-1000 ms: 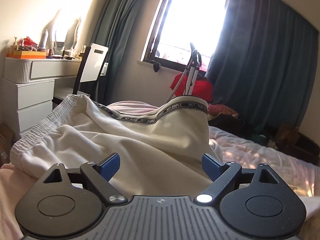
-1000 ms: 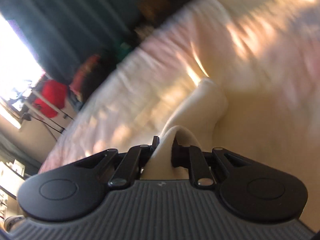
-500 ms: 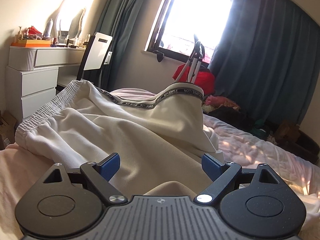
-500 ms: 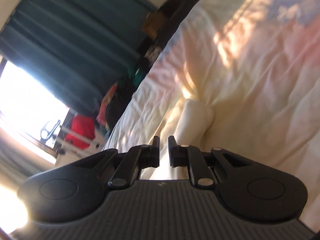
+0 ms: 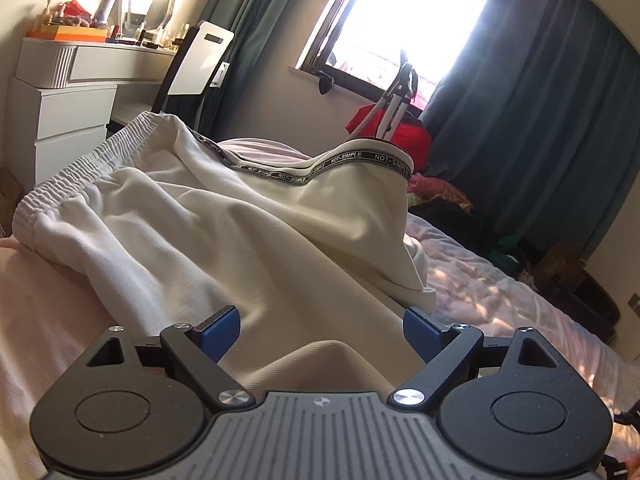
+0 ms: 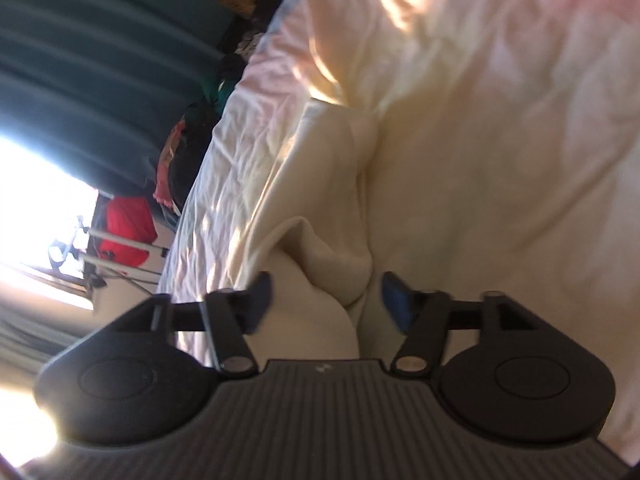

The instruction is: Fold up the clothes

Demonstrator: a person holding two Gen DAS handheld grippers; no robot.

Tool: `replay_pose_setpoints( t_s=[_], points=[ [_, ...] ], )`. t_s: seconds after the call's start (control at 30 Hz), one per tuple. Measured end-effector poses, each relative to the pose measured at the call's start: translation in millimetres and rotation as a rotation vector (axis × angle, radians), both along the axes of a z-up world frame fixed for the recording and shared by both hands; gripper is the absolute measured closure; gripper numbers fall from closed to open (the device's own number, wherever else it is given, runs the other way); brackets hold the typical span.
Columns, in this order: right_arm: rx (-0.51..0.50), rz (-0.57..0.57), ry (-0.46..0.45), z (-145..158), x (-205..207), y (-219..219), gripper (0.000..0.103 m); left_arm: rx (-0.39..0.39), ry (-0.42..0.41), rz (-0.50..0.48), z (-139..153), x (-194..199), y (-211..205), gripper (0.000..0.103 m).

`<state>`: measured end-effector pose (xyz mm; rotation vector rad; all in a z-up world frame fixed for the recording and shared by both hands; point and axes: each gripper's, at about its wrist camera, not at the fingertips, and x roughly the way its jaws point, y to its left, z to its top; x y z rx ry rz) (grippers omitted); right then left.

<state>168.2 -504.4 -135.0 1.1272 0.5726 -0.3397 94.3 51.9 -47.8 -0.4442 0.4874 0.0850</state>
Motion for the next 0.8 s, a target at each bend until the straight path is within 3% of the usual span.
replay_pose_setpoints(
  t_s=[0.23, 0.3, 0.4, 0.47, 0.53, 0.63, 0.73, 0.8],
  points=[
    [-0.177, 0.269, -0.033, 0, 61, 36, 0.036, -0.043, 0.027, -0.007, -5, 4, 3, 0.013],
    [-0.318, 0.353, -0.059, 6, 72, 54, 0.035, -0.041, 0.027, -0.005, -6, 5, 3, 0.013],
    [-0.452, 0.482, -0.212, 25, 73, 76, 0.035, -0.04, 0.025, 0.0, -6, 5, 3, 0.013],
    [-0.442, 0.531, -0.364, 39, 66, 81, 0.036, -0.044, 0.028, 0.003, -7, 6, 4, 0.013],
    [-0.432, 0.52, -0.454, 53, 56, 82, 0.036, -0.052, 0.033, 0.004, -8, 6, 4, 0.013],
    [-0.466, 0.451, -0.436, 63, 47, 78, 0.036, -0.057, 0.038, 0.002, -8, 6, 4, 0.013],
    [-0.481, 0.354, -0.245, 54, 46, 63, 0.035, -0.054, 0.045, 0.001, -8, 6, 3, 0.013],
    [-0.385, 0.321, -0.135, 35, 48, 48, 0.035, -0.054, 0.051, 0.001, -9, 6, 3, 0.013]
  ],
)
